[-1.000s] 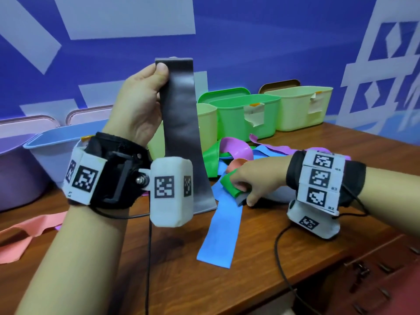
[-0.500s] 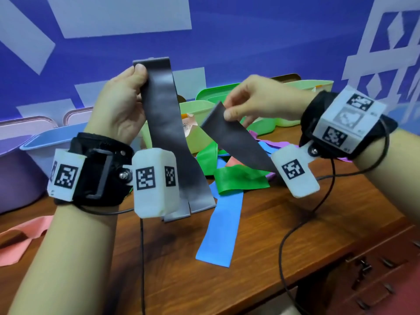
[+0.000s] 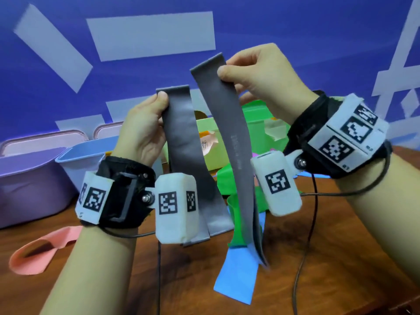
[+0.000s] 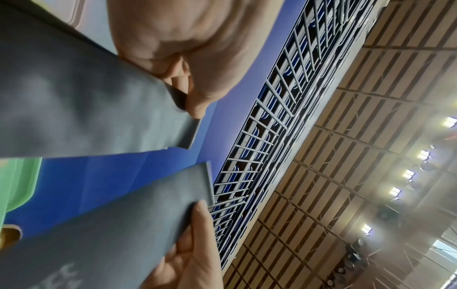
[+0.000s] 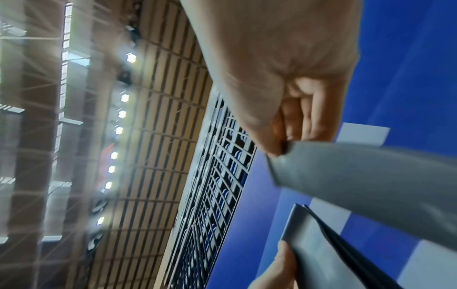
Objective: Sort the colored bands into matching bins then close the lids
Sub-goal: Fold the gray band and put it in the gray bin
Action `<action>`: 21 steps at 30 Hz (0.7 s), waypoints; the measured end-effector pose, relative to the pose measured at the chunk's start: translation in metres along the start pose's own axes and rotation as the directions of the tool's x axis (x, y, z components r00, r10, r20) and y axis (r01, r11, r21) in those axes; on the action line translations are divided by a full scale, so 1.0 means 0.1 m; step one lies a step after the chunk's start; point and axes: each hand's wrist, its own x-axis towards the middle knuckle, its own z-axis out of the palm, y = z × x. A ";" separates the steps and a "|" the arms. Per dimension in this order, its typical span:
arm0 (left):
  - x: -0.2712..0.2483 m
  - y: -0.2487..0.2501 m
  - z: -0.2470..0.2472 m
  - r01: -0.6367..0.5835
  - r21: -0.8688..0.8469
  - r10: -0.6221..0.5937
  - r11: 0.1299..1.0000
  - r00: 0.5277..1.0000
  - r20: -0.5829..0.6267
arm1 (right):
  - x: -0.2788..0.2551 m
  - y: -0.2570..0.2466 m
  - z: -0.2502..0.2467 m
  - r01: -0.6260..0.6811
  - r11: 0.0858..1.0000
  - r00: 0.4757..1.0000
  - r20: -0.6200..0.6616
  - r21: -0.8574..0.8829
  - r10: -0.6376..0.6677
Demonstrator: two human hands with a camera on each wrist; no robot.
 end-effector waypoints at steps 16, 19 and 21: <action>0.02 0.02 -0.02 0.083 -0.090 -0.087 0.993 0.995 -0.052 | 0.09 0.26 0.78 0.136 0.991 0.988 -0.076 0.013 -0.135; 0.01 0.02 0.00 0.094 -0.060 -0.093 0.994 0.996 0.010 | 0.11 0.32 0.75 0.153 0.983 0.983 -0.117 0.101 -0.141; 0.01 0.00 0.01 0.080 -0.047 -0.078 0.996 0.996 0.042 | 0.12 0.36 0.76 0.204 0.979 0.967 -0.161 0.026 -0.197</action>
